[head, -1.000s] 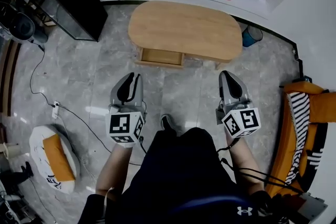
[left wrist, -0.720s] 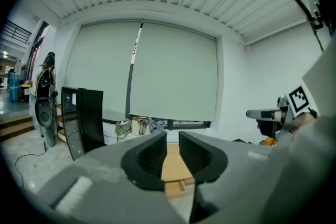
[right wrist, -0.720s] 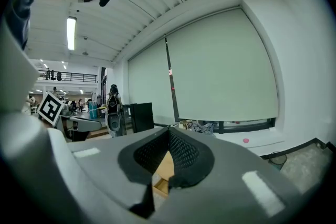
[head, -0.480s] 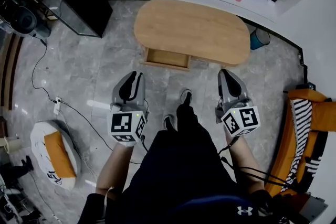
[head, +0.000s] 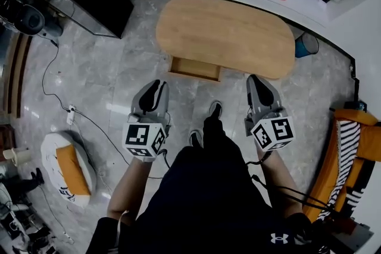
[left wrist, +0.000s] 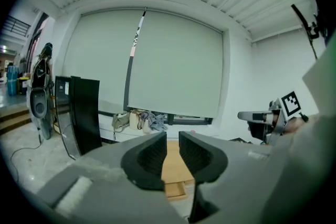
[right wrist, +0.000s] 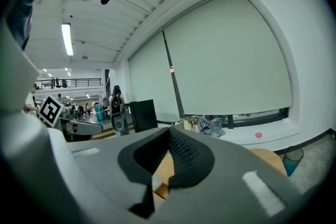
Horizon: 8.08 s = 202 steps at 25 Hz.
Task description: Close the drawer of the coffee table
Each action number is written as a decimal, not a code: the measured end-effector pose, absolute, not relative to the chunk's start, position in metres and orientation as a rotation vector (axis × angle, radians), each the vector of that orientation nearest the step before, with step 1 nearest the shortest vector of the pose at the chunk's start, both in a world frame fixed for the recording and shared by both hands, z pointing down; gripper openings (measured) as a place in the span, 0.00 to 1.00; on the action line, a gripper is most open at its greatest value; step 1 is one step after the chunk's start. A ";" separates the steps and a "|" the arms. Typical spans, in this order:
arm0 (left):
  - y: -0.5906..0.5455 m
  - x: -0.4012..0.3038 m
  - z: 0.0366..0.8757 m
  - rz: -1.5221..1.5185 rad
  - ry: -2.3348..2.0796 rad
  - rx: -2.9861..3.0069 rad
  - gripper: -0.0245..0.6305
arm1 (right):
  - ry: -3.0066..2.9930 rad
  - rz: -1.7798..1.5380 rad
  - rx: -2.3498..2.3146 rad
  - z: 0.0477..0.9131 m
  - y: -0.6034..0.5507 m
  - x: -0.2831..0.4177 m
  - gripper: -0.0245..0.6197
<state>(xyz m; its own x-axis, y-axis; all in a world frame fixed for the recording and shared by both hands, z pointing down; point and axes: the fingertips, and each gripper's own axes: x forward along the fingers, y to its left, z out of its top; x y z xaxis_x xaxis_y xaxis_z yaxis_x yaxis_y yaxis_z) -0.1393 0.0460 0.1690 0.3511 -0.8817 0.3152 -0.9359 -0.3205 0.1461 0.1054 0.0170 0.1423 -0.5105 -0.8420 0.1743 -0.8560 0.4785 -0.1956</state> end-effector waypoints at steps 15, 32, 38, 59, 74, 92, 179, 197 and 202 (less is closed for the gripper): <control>-0.036 -0.168 0.339 0.800 -1.532 2.129 0.16 | -2.469 0.615 1.388 0.301 -0.058 0.143 0.04; -0.037 -0.229 0.577 1.205 -1.165 2.100 0.16 | -2.307 0.796 1.273 0.513 -0.029 0.094 0.04; -0.030 -0.249 0.640 1.291 -1.084 2.064 0.16 | -2.236 0.770 1.154 0.591 -0.026 0.097 0.09; -0.041 -0.292 0.781 1.503 -1.030 1.945 0.31 | -2.103 0.738 0.987 0.745 0.003 0.104 0.26; -0.062 -0.281 0.818 1.485 -0.994 1.912 0.31 | -2.054 0.752 1.059 0.776 -0.014 0.095 0.26; -0.070 -0.283 0.809 1.341 -1.045 1.866 0.29 | -2.061 0.883 1.091 0.769 -0.023 0.090 0.21; -0.132 -0.096 0.377 0.532 -1.379 2.183 0.29 | -2.537 0.733 1.399 0.367 -0.155 0.062 0.04; -0.096 -0.110 0.127 0.153 -1.564 2.406 0.06 | -2.773 0.136 1.432 0.087 -0.138 0.042 0.04; -0.096 -0.112 0.083 0.080 -1.605 2.469 0.04 | -2.806 0.016 1.441 0.044 -0.123 0.038 0.04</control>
<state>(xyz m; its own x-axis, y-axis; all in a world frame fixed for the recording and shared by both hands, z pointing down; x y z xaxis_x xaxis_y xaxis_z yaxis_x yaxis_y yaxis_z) -0.1123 -0.0960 0.0834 0.4104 -0.8993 0.1511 -0.9099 -0.3928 0.1336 0.0381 -0.1225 0.0444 -0.5824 -0.8129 -0.0065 -0.8127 0.5824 -0.0150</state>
